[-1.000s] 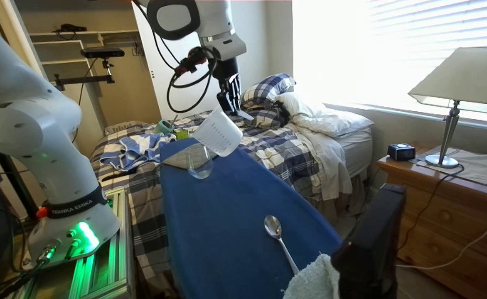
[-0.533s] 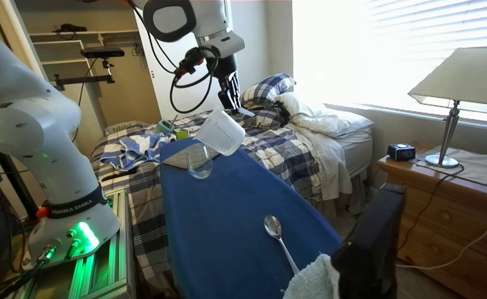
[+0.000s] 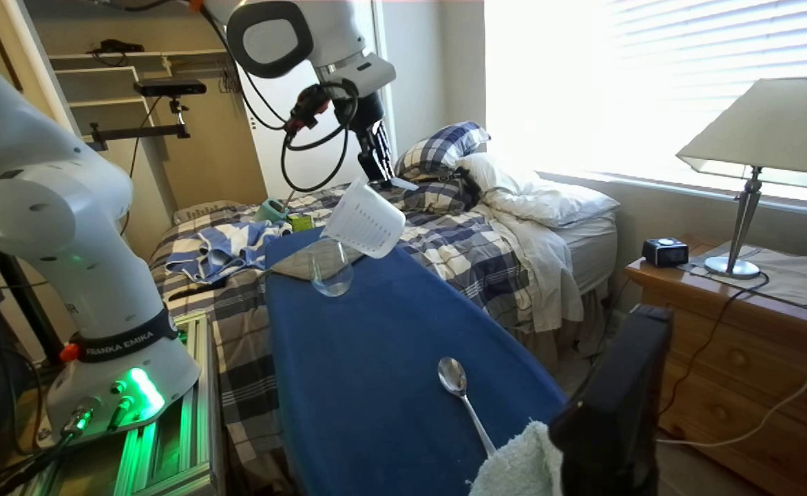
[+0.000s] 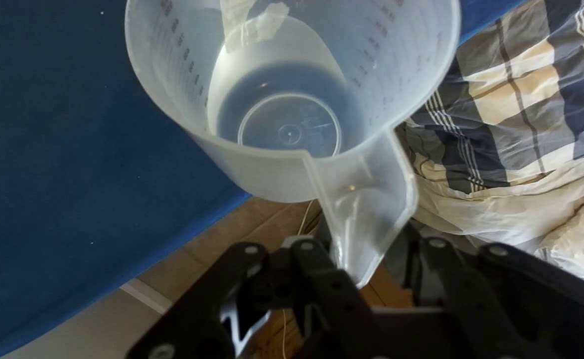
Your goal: Pour the contents from the jar into the cup
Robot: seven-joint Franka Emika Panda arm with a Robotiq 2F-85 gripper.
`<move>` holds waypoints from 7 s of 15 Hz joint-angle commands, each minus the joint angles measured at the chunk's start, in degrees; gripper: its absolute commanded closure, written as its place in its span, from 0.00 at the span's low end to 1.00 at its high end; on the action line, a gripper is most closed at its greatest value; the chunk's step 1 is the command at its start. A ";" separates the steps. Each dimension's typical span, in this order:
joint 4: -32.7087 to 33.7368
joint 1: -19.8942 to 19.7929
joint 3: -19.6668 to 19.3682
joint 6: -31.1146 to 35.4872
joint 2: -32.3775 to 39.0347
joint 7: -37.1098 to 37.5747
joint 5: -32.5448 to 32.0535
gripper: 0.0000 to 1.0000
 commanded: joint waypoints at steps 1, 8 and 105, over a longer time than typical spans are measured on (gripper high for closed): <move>-2.27 0.99 0.03 2.58 -2.95 -1.04 -1.12 0.91; -4.22 2.56 0.55 4.62 -5.22 -3.19 -0.90 0.91; -9.17 15.90 -4.31 15.39 -19.21 -16.69 0.44 0.91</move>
